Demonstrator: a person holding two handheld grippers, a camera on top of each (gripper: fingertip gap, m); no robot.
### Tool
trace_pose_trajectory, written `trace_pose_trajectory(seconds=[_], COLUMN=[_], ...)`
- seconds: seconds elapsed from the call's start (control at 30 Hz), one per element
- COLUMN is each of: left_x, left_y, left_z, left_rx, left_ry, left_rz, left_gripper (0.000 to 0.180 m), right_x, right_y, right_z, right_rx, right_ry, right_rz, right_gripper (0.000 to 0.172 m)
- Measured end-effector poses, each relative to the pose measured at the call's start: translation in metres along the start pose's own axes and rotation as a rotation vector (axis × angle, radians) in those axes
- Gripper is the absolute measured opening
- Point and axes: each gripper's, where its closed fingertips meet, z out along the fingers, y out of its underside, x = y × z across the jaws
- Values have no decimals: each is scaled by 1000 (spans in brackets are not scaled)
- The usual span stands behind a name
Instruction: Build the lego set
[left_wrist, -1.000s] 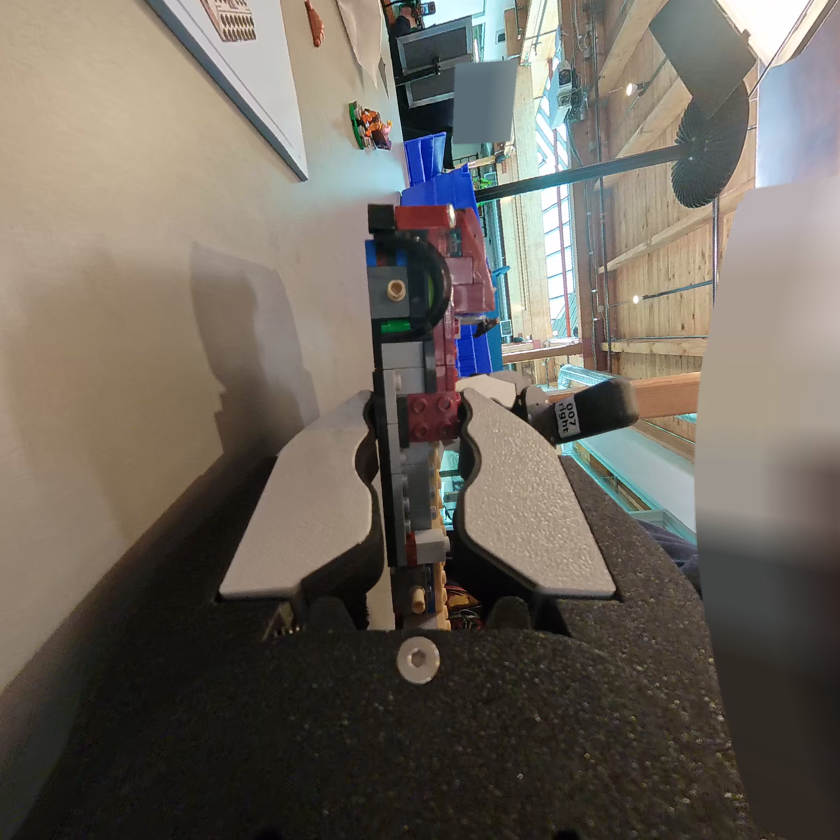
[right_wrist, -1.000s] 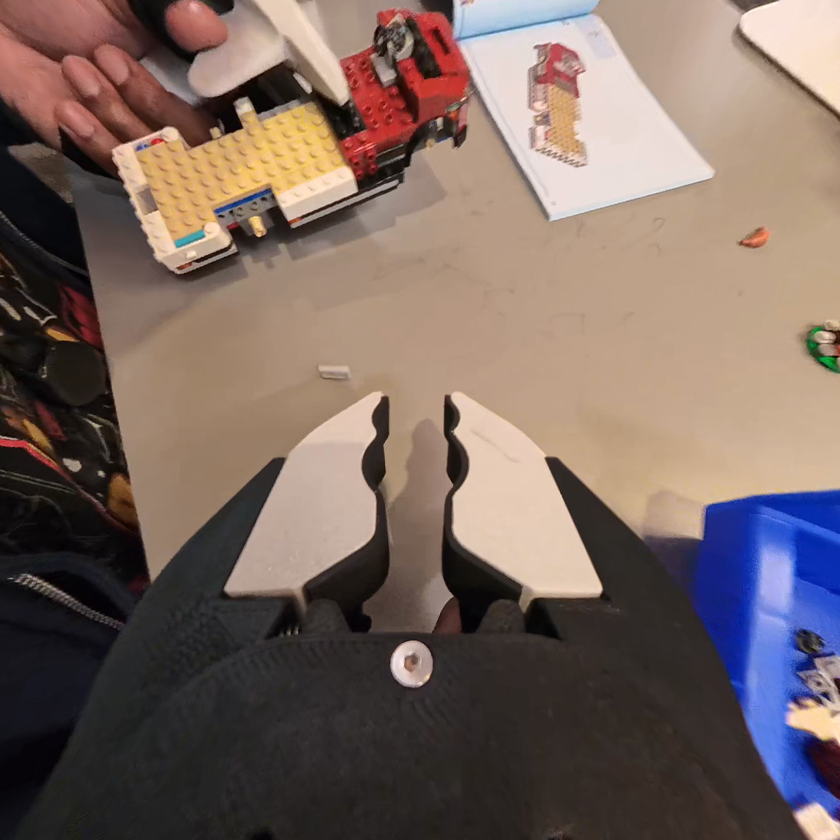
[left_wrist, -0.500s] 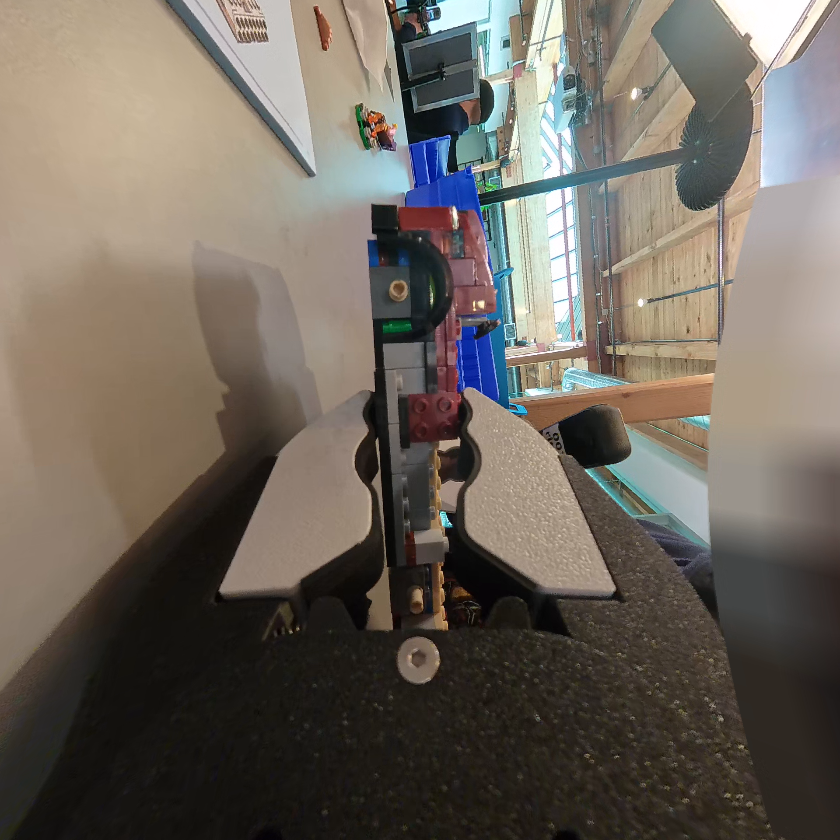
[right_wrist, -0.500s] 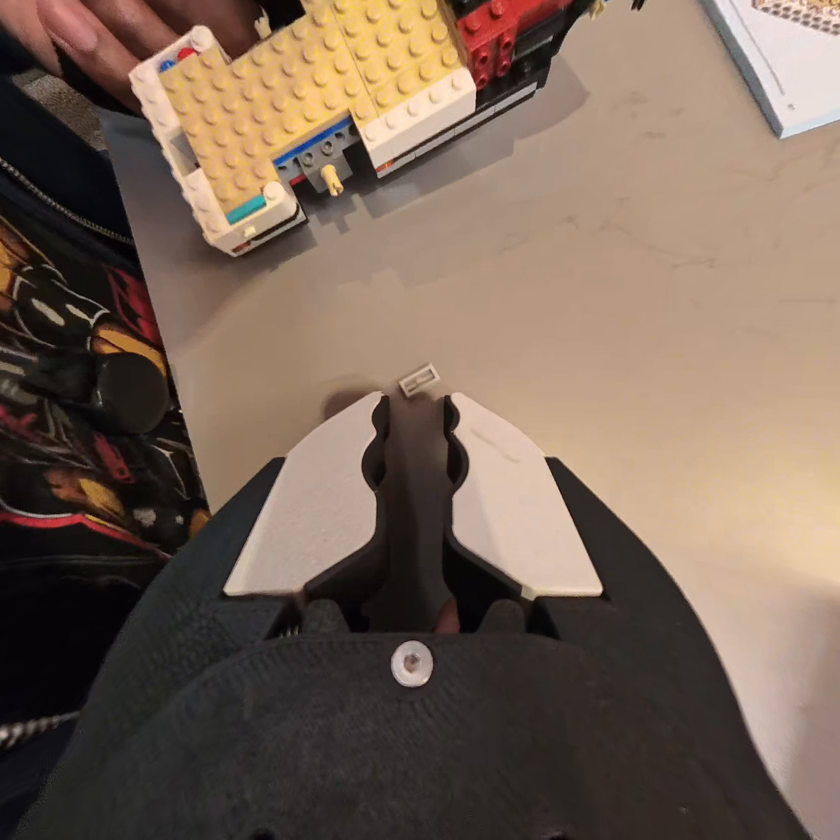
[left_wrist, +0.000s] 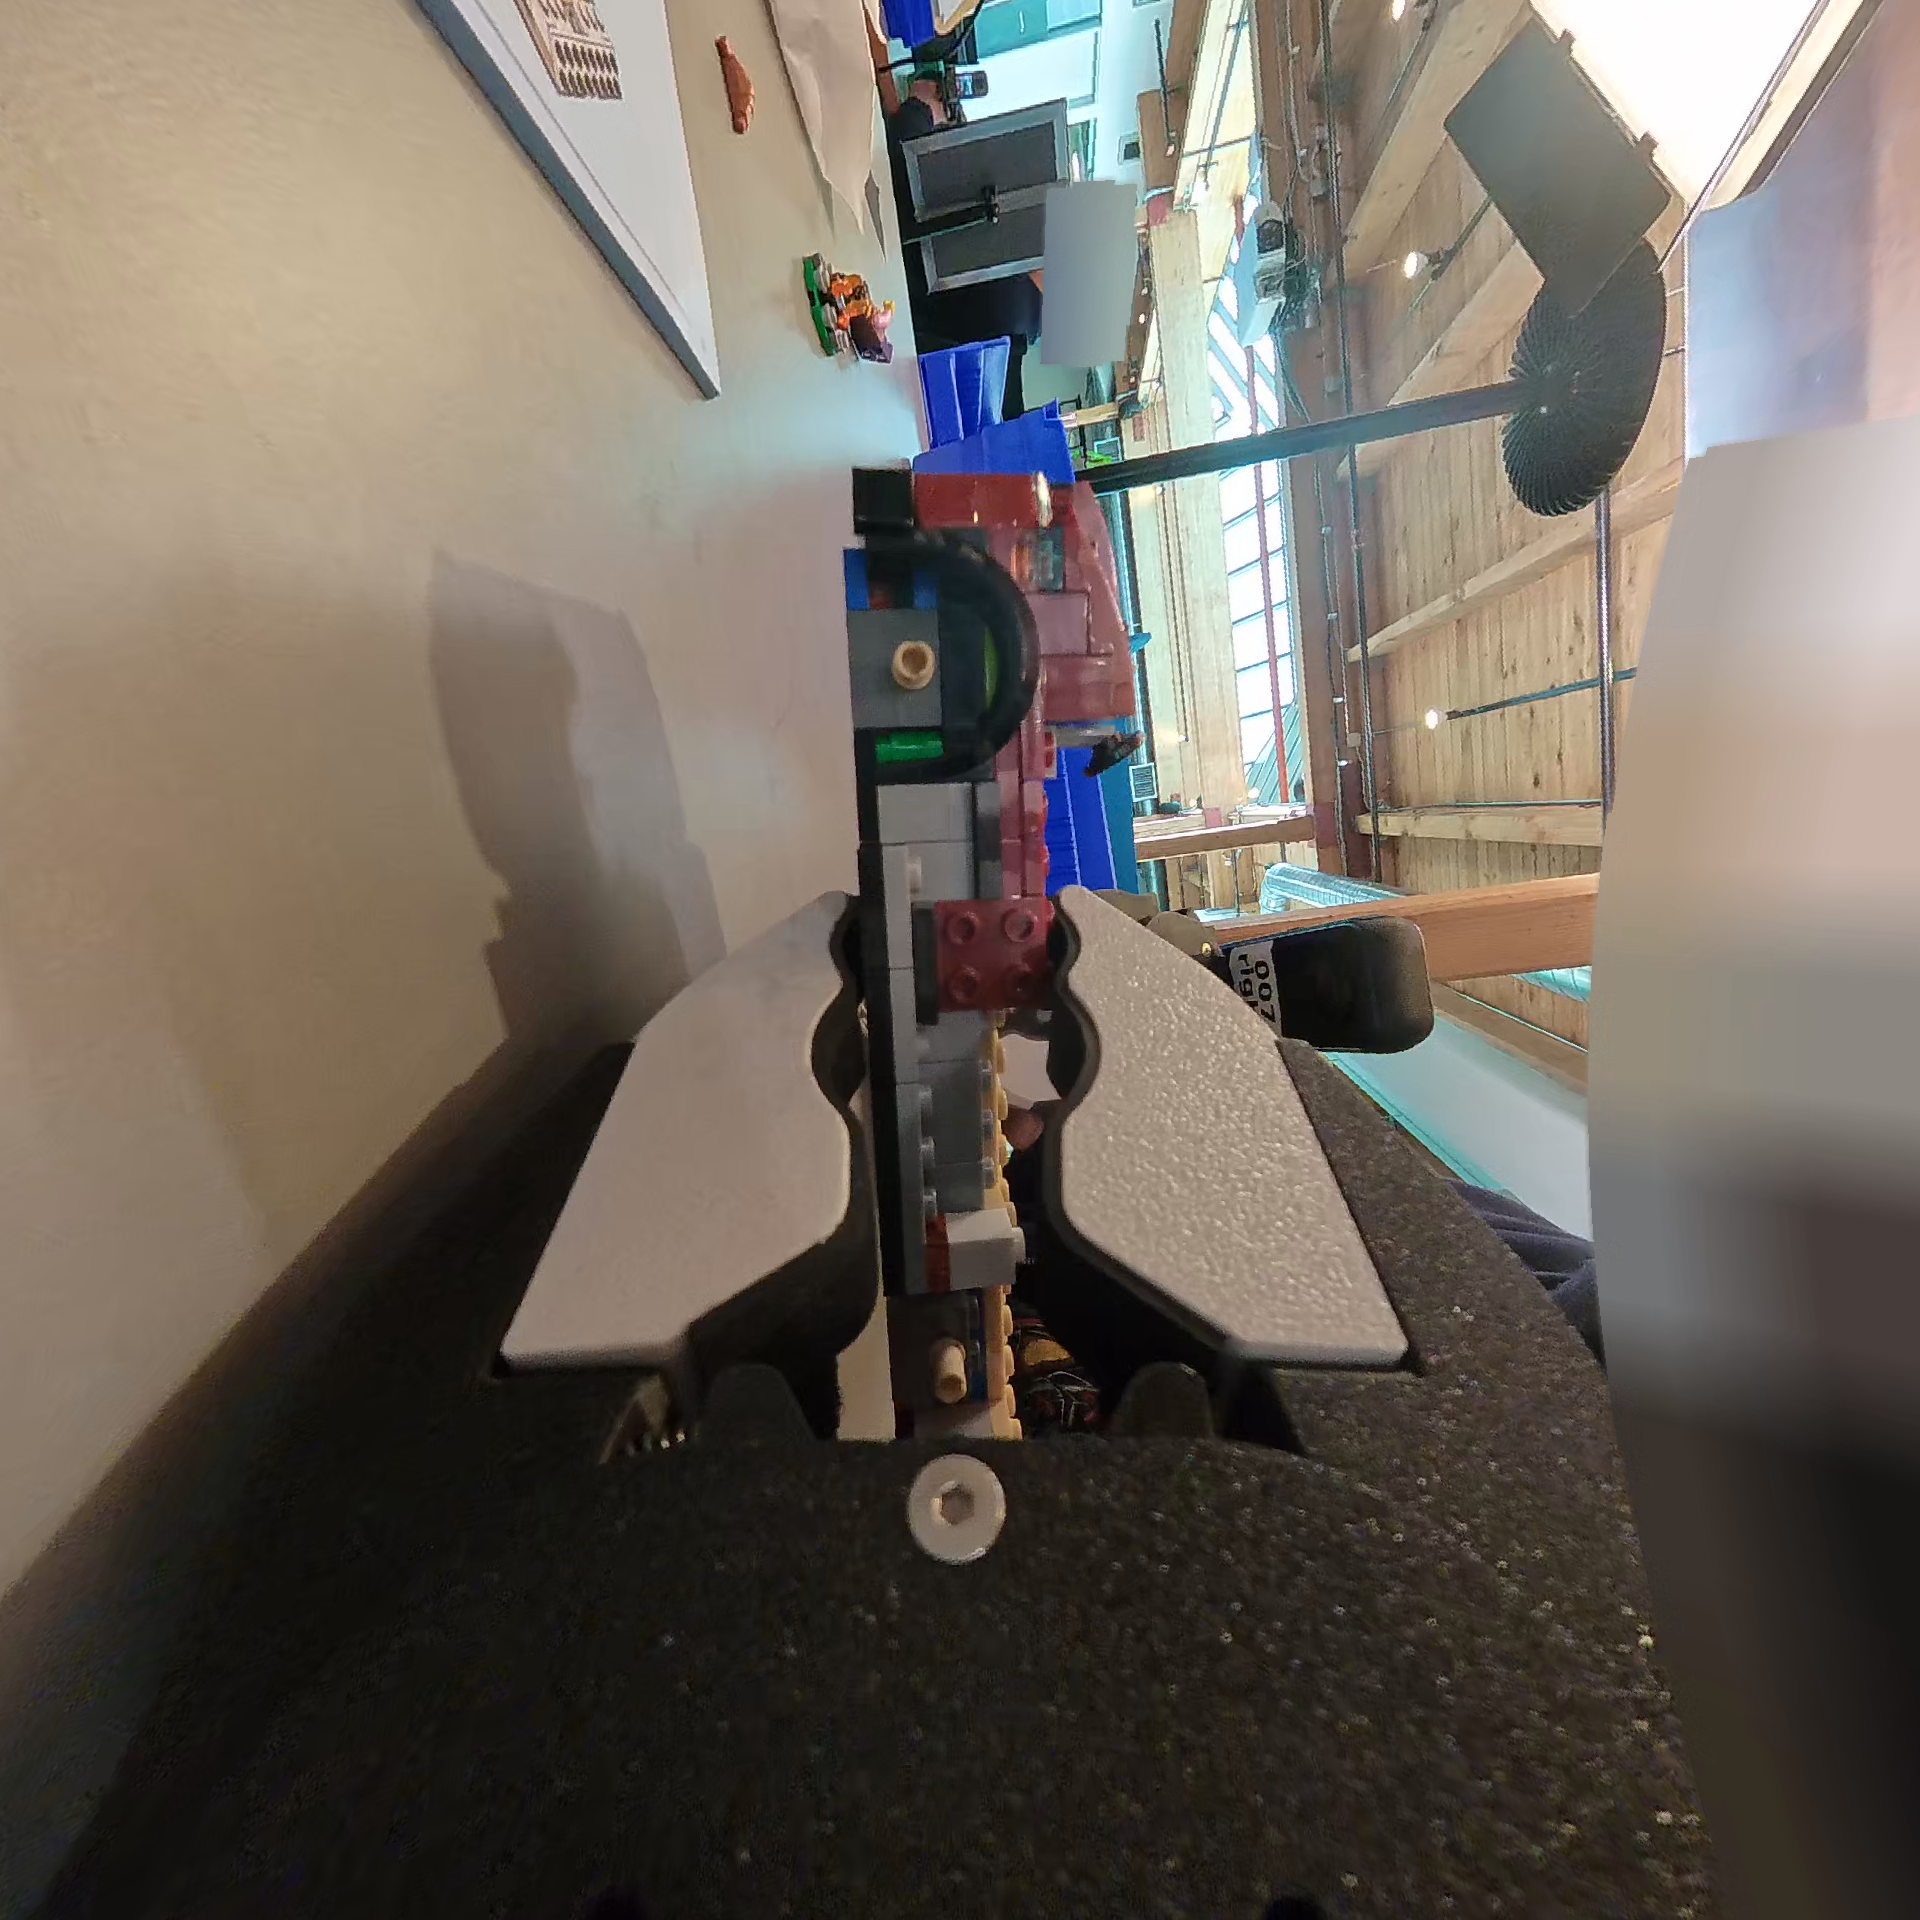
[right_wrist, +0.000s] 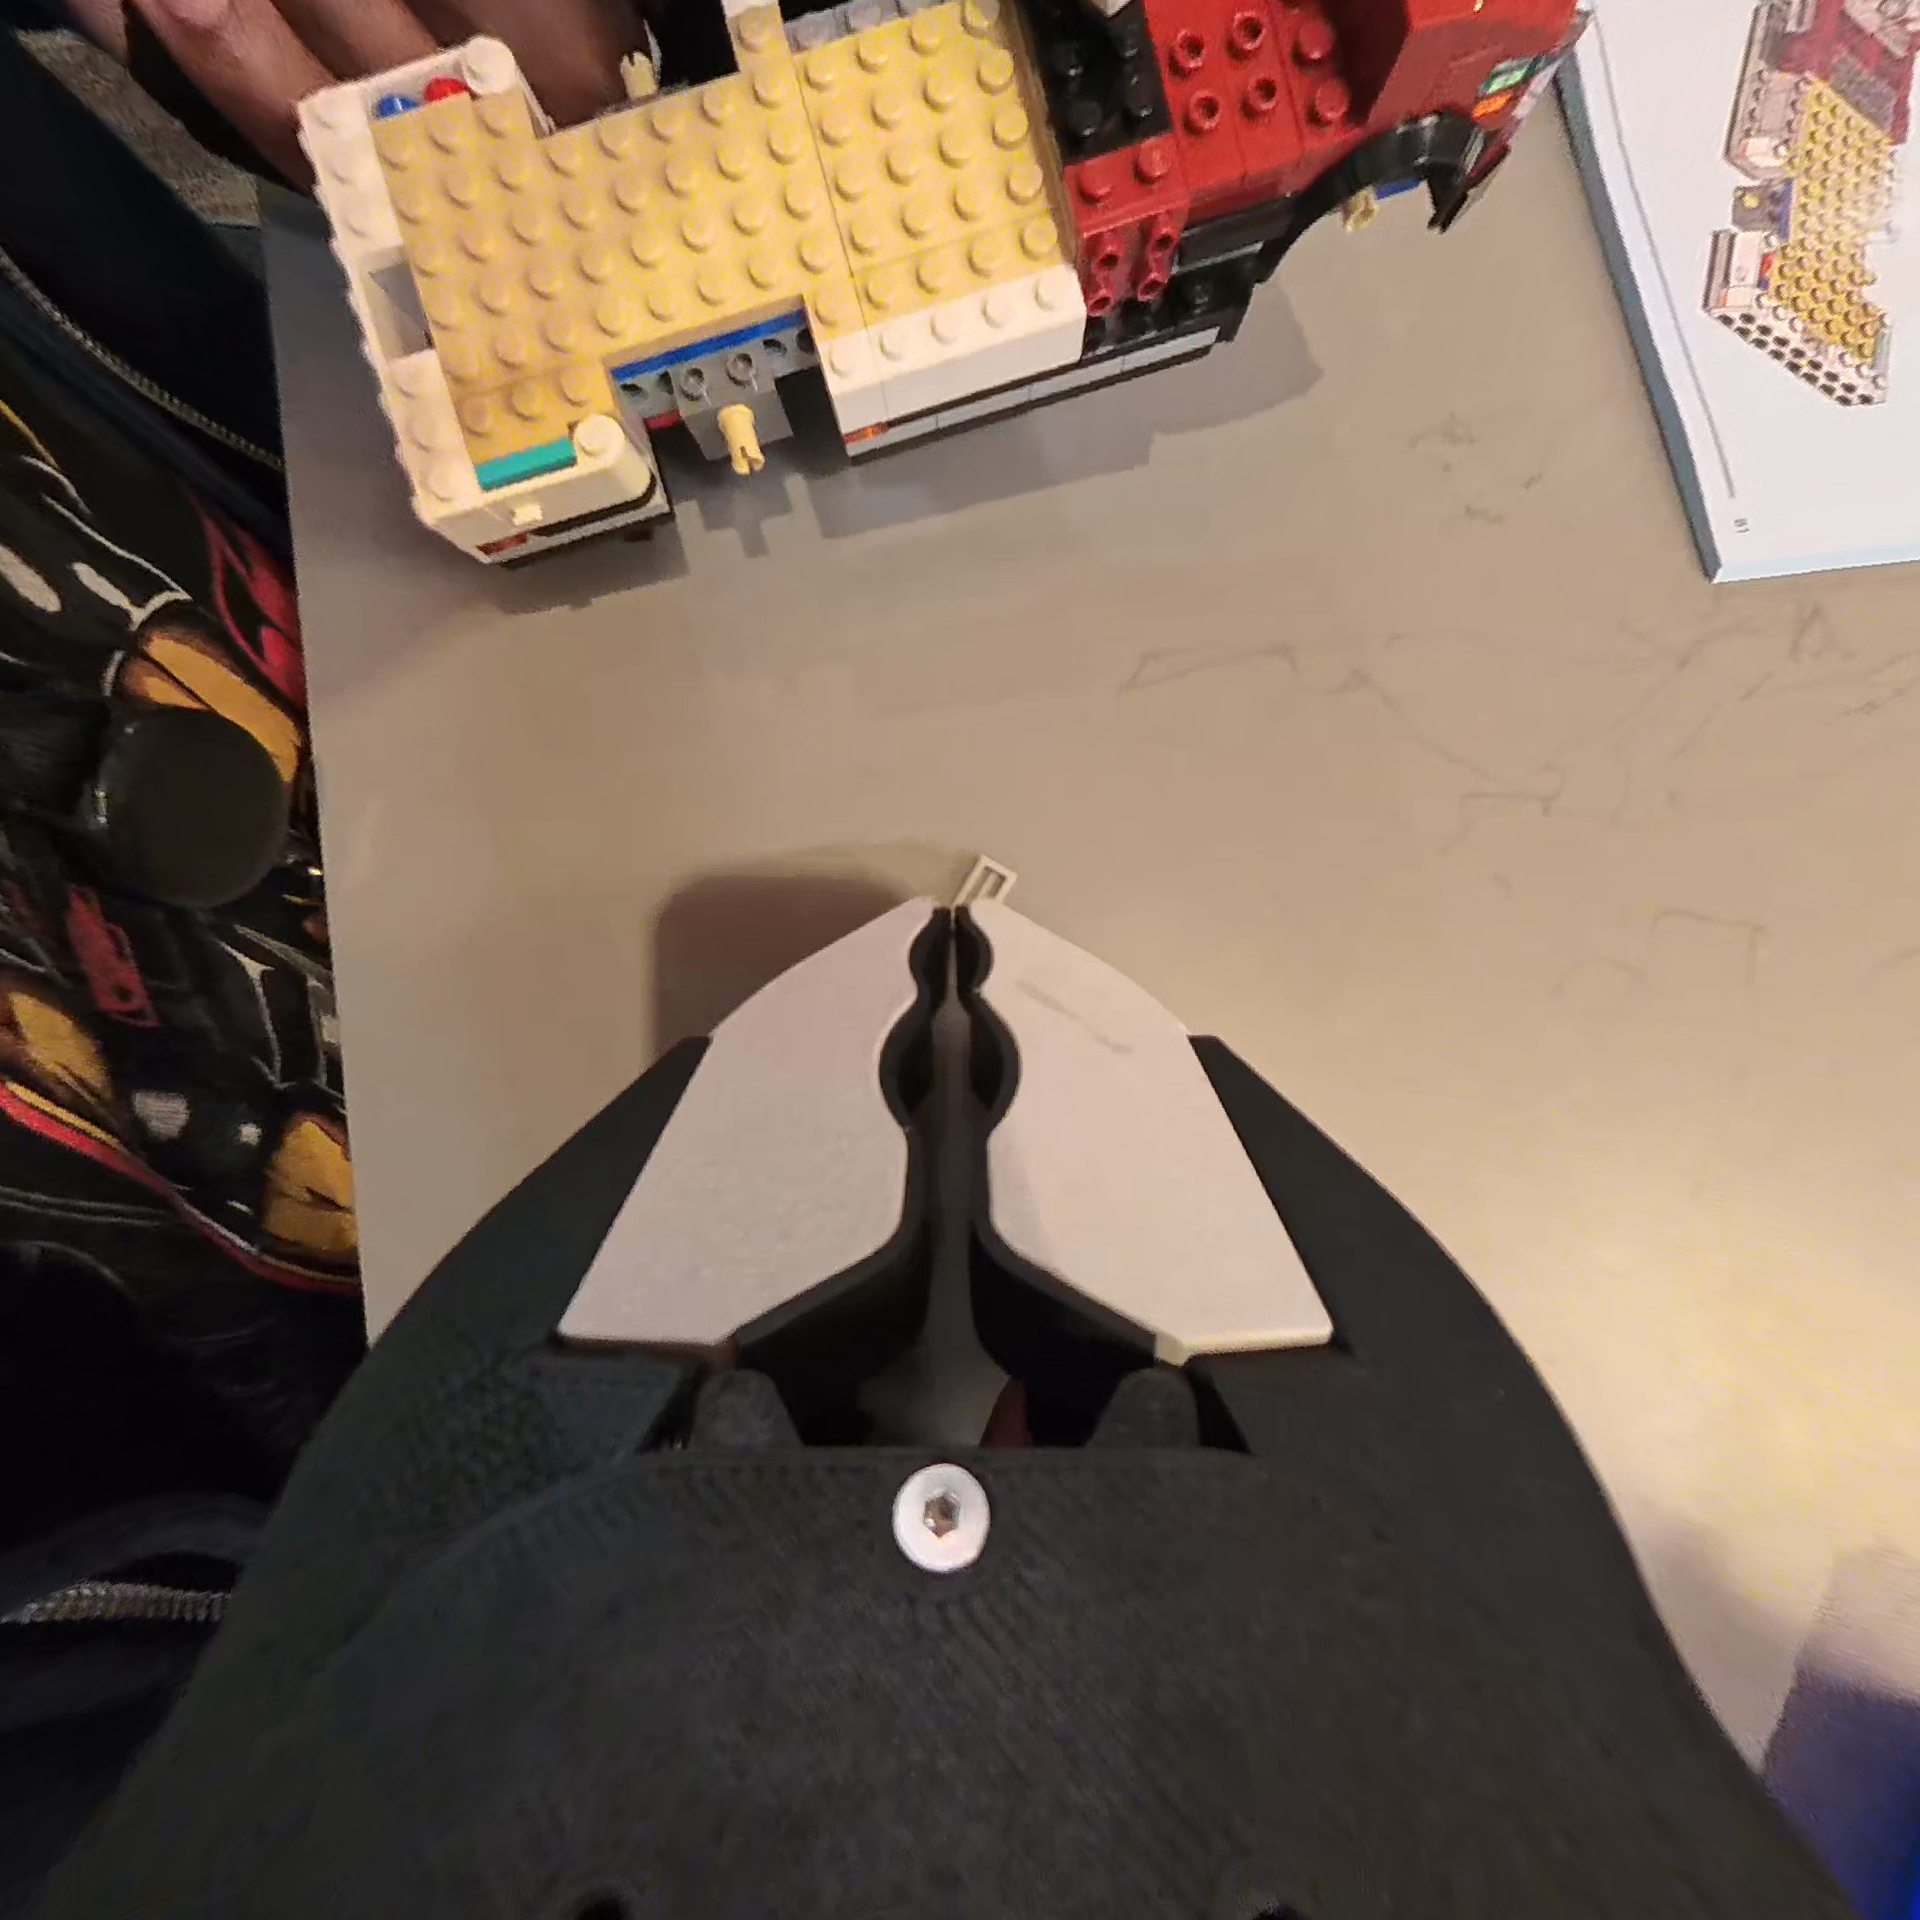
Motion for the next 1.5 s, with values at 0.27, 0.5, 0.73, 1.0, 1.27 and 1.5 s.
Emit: trace_pose_trajectory(seconds=[0.27,0.5,0.73,1.0,1.27,1.5], left_x=[0,1,2,1,1,3], left_y=[0,0,-2,-3,-1,4], left_z=[1,0,-1,0,0,-1], left_rx=[-5,-1,7,8,3,-19], left_ry=[-1,7,17,18,15,51], left_rz=[4,1,0,-10,-6,-55], left_gripper=[32,32,32,32,32,32], right_x=[3,9,30,42,51,52], right_y=[4,-11,-35,4,7,2], right_z=[4,-3,-36,-25,0,7], right_rx=[-27,20,181,36,-45,-69], right_ry=[41,106,210,240,256,198], right_rz=[155,81,64,209,331,243], right_gripper=[22,9,14,17,24,8])
